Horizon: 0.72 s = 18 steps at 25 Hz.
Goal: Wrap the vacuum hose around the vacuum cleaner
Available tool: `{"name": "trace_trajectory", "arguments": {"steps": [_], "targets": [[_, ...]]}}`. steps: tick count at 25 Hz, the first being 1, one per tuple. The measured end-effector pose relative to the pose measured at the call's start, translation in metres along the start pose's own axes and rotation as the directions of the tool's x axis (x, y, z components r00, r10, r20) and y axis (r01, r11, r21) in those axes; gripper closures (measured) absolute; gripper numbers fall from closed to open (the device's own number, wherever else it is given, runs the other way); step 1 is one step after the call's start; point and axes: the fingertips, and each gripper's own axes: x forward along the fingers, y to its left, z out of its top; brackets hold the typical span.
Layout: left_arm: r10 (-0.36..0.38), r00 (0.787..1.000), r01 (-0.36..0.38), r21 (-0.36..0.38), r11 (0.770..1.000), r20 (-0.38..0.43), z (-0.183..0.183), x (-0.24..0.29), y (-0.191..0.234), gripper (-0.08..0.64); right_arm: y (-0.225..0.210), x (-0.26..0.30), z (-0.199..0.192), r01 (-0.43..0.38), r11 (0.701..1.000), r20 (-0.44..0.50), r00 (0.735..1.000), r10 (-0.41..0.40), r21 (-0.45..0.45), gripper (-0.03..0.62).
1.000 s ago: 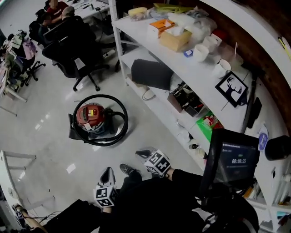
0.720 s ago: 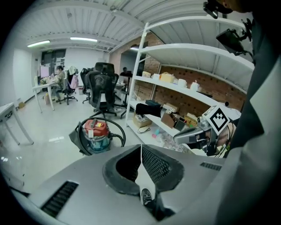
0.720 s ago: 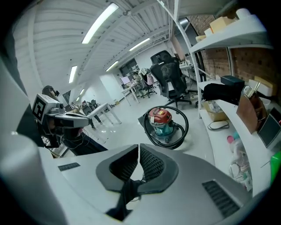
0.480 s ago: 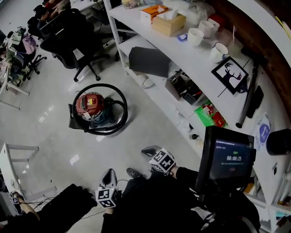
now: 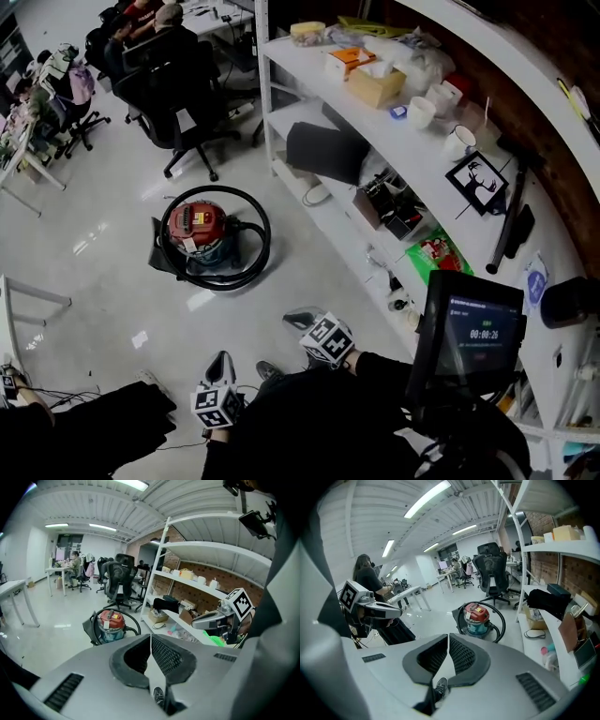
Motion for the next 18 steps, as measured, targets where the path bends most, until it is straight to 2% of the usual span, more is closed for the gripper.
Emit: {"name": "trace_trajectory", "arguments": {"steps": [6, 18], "targets": [[-0.009, 0.999, 0.009, 0.001, 1.0, 0.034, 0.01, 0.001, 0.016, 0.535, 0.011, 0.011, 0.012, 0.008, 0.999, -0.004, 1.0, -0.008, -0.034, 0.568], [-0.029, 0.999, 0.029, 0.006, 1.0, 0.017, 0.016, 0.007, 0.032, 0.535, 0.016, 0.026, 0.025, 0.008, 0.999, -0.012, 1.0, -0.008, -0.043, 0.568]]}}
